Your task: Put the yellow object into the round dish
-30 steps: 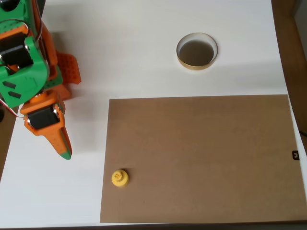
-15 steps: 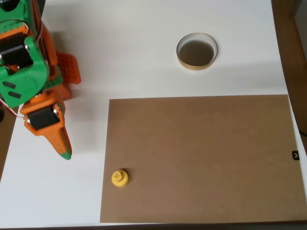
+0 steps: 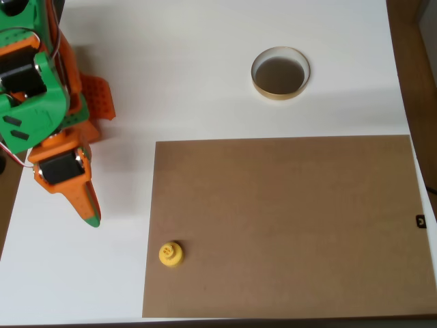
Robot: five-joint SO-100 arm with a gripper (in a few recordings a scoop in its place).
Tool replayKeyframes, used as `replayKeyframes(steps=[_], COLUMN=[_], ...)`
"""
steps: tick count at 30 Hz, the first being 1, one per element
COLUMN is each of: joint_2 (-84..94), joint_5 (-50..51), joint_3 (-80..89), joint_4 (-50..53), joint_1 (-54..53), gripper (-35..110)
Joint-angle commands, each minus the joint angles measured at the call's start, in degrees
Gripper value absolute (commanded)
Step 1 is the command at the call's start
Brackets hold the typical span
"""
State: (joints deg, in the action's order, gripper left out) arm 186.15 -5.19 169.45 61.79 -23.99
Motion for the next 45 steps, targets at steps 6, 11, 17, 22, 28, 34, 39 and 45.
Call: replayKeyframes(steps=[6, 11, 17, 22, 28, 34, 39, 45], joint_2=[1.0, 0.9, 0.9, 0.3, -3.5, -18.8, -28.0, -37.7], joint_5=[-2.1, -4.2, -6.0, -5.9, -5.7, -4.9, -4.5, -5.0], joint_3=[-8.2, -9.1, -9.2, -10.7, -13.0, -21.6, -27.5, -33.8], joint_4=[1.0, 1.1, 1.1, 0.9, -1.1, -4.0, -4.9, -3.5], joint_1=[1.4, 3.9, 5.4, 6.7, 6.9, 8.1, 9.2, 10.7], gripper=[4, 11, 17, 21, 25, 27, 28, 30])
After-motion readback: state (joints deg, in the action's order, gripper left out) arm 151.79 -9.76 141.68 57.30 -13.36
